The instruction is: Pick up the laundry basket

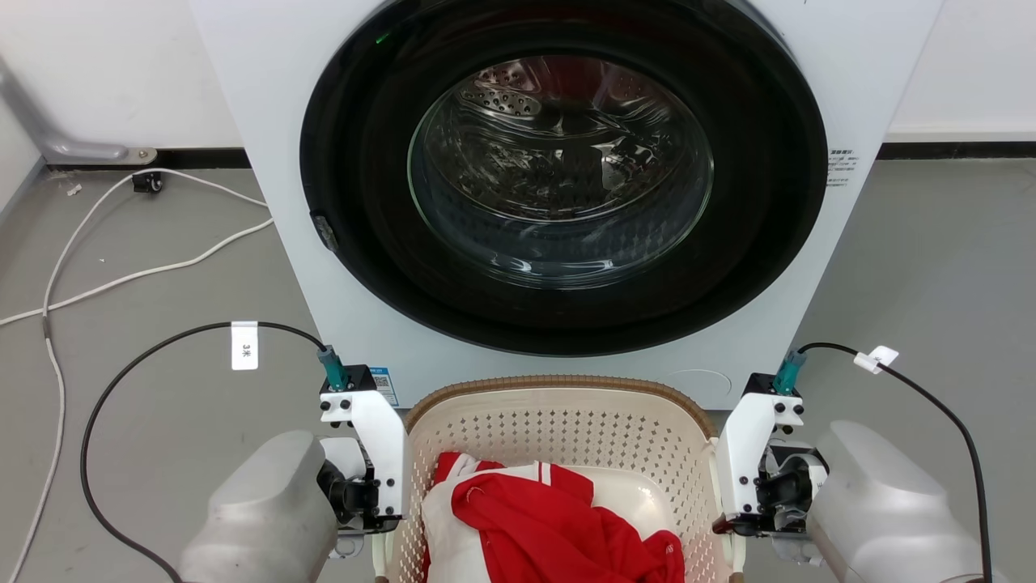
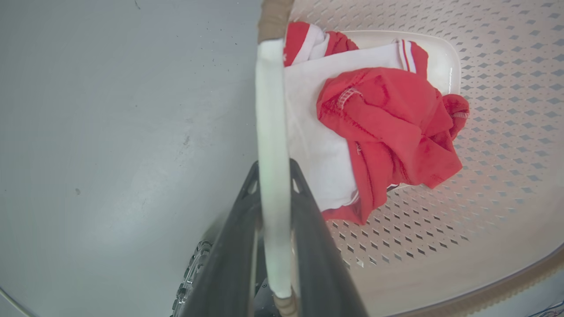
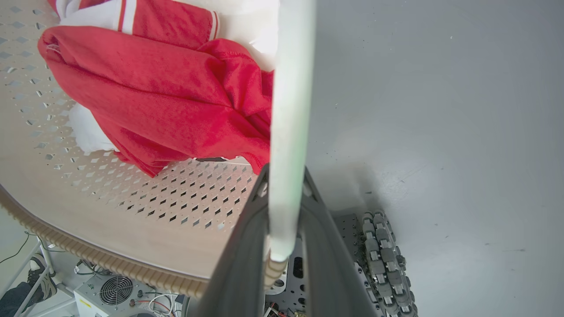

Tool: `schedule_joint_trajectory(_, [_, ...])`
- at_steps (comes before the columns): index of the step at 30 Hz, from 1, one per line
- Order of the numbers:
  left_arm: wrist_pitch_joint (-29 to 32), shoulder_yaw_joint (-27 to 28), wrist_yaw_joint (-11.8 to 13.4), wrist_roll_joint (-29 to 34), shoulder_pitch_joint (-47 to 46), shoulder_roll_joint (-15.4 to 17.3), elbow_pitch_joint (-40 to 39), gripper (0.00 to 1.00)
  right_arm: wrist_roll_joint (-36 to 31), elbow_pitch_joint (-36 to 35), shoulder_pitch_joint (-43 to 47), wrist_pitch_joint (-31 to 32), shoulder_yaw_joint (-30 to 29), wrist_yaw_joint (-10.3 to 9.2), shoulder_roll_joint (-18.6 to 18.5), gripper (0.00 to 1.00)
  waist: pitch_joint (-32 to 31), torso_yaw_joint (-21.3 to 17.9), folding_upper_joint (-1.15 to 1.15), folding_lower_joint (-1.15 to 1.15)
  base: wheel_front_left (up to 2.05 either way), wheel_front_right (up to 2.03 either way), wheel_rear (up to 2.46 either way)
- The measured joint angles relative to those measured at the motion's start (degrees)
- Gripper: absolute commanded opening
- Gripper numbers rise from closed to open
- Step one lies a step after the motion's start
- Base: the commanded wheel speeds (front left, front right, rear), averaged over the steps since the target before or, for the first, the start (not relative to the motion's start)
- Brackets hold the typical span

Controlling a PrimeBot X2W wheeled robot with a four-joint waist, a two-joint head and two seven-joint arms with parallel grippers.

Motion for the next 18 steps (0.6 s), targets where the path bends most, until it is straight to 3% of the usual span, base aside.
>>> schedule_joint_trajectory(18, [-0.8, -1.53, 0.0, -1.2, 0.07, -0.3, -0.15, 0.0, -2.47, 0.0, 0.47, 0.58, -2.56, 0.0, -0.02, 0.0, 0.43, 0.13, 0.0, 0.0, 0.0, 0.0, 0.0])
